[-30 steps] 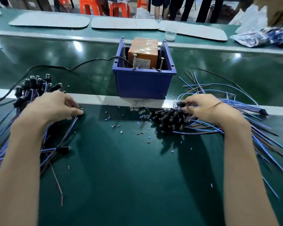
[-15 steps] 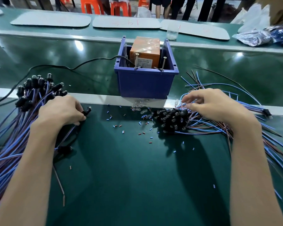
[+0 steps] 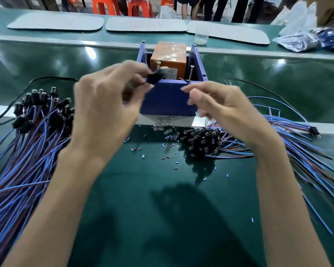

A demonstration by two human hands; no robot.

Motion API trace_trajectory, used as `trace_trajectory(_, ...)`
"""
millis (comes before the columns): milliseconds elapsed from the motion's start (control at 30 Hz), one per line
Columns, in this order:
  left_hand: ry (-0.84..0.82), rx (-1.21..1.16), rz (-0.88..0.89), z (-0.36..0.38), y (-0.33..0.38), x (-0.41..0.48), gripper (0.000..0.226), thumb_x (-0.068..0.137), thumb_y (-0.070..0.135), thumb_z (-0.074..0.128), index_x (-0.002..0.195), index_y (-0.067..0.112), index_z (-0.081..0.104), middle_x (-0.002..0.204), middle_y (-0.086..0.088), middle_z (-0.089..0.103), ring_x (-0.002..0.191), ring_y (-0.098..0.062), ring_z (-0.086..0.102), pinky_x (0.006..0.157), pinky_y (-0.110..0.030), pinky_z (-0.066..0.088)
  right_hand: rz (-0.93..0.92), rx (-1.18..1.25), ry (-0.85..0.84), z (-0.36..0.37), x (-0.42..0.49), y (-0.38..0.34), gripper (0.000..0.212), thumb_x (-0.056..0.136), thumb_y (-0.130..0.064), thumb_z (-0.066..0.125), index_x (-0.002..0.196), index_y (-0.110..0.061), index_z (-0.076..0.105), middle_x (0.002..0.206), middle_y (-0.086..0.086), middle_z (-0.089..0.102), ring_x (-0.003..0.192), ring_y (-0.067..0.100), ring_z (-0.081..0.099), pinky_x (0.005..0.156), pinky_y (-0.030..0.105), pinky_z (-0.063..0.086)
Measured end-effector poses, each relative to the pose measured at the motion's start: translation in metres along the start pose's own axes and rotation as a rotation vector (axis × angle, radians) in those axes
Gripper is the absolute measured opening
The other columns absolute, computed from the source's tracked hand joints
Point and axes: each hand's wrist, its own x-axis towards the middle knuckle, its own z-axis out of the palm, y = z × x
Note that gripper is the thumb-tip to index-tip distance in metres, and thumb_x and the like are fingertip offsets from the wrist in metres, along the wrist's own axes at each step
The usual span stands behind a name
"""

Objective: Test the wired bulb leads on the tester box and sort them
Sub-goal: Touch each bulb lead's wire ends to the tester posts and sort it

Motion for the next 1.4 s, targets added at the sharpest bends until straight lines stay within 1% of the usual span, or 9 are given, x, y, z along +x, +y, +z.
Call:
trace_trajectory(100, -0.024, -0.178, 0.078, 0.019, 0.027, -0.008, 0.025, 0.083, 0.004, 0.065, 0.107, 0.009, 0.068, 0.093, 0.008, 0.067, 0.076, -0.003, 0.067, 0.073, -0.016, 0.054, -0.077, 0.289, -0.17, 0.026, 0.0, -0.015, 0.024, 0.091, -0.027, 0.048, 0.105, -0.013, 0.062, 0.09, -0.005, 0.066, 0.08, 0.003, 0.062, 0.071, 0.022, 0.053)
trace_trajectory(300, 0.18, -0.781, -0.201, 0.036, 0.045, -0.019, 0.026, 0.083, 0.004, 0.051, 0.107, 0.013, 0.049, 0.099, -0.004, 0.063, 0.076, -0.018, 0.069, 0.07, -0.028, 0.053, -0.142, 0.452, 0.25, 0.05, 0.008, -0.022, 0.028, 0.094, -0.025, 0.041, 0.102, -0.004, 0.058, 0.091, 0.011, 0.065, 0.084, 0.031, 0.066, 0.083, 0.049, 0.054)
trace_trajectory(400, -0.062, -1.039, -0.74, 0.032, 0.035, -0.009, 0.038, 0.089, 0.039, 0.042, 0.08, 0.01, 0.065, 0.08, -0.003, 0.073, 0.072, -0.02, 0.071, 0.064, -0.026, 0.051, -0.222, 0.42, 0.309, 0.043, 0.007, -0.024, 0.027, 0.095, -0.023, 0.036, 0.09, -0.008, 0.058, 0.086, 0.008, 0.065, 0.08, 0.017, 0.062, 0.072, 0.03, 0.051)
trace_trajectory(500, -0.249, -1.324, -1.151, 0.029, 0.017, -0.002, 0.067, 0.097, 0.054, 0.024, 0.111, -0.001, 0.059, 0.103, -0.017, 0.072, 0.095, -0.025, 0.071, 0.079, -0.03, 0.055, -0.287, 0.345, 0.195, 0.035, 0.003, -0.028, 0.038, 0.098, -0.018, 0.03, 0.079, -0.006, 0.06, 0.085, 0.015, 0.068, 0.08, 0.009, 0.061, 0.071, 0.017, 0.042)
trace_trajectory(667, 0.193, -1.65, -1.298, 0.018, 0.003, 0.006, 0.052, 0.103, 0.038, 0.024, 0.091, 0.002, 0.059, 0.077, -0.008, 0.068, 0.062, -0.018, 0.067, 0.062, -0.024, 0.054, -0.236, 0.266, 0.057, 0.026, 0.0, -0.024, 0.049, 0.101, -0.03, 0.028, 0.059, -0.006, 0.038, 0.092, 0.022, 0.071, 0.1, 0.028, 0.063, 0.098, 0.046, 0.04)
trace_trajectory(767, 0.451, -1.734, -1.332, 0.013, -0.002, 0.008, 0.041, 0.105, 0.025, 0.023, 0.082, 0.008, 0.052, 0.056, 0.001, 0.05, 0.045, -0.012, 0.053, 0.058, -0.023, 0.042, -0.187, 0.327, 0.027, 0.02, -0.001, -0.022, 0.059, 0.089, -0.052, 0.03, 0.048, -0.018, 0.056, 0.088, 0.037, 0.063, 0.1, 0.025, 0.066, 0.103, 0.05, 0.038)
trace_trajectory(1067, 0.764, -1.683, -1.336, 0.019, -0.008, 0.007, 0.037, 0.104, 0.016, 0.024, 0.074, 0.011, 0.045, 0.044, 0.002, 0.042, 0.035, -0.01, 0.044, 0.044, -0.019, 0.039, -0.119, 0.625, 0.184, 0.005, 0.001, -0.013, 0.04, 0.095, -0.024, 0.042, 0.056, -0.017, 0.048, 0.05, -0.001, 0.035, 0.05, 0.017, 0.038, 0.064, 0.031, 0.053)
trace_trajectory(1200, 0.561, -1.605, -1.194, 0.021, -0.004, 0.005, 0.04, 0.106, 0.025, 0.024, 0.07, 0.017, 0.04, 0.045, 0.007, 0.027, 0.033, -0.007, 0.023, 0.038, -0.018, 0.023, 0.0, 0.649, 0.356, -0.001, 0.004, -0.009, 0.039, 0.099, -0.019, 0.047, 0.062, -0.016, 0.036, 0.049, -0.007, 0.024, 0.042, 0.009, 0.018, 0.039, 0.021, 0.023)
trace_trajectory(1400, -0.394, -0.949, -0.874, 0.045, 0.034, -0.014, 0.041, 0.102, 0.028, 0.036, 0.061, 0.021, 0.032, 0.046, 0.012, 0.026, 0.038, -0.004, 0.018, 0.037, -0.017, 0.014, 0.183, 0.399, 0.284, -0.009, 0.001, -0.001, 0.026, 0.095, -0.023, 0.057, 0.076, -0.01, 0.071, 0.056, -0.002, 0.038, 0.042, 0.004, 0.021, 0.034, 0.013, 0.018)
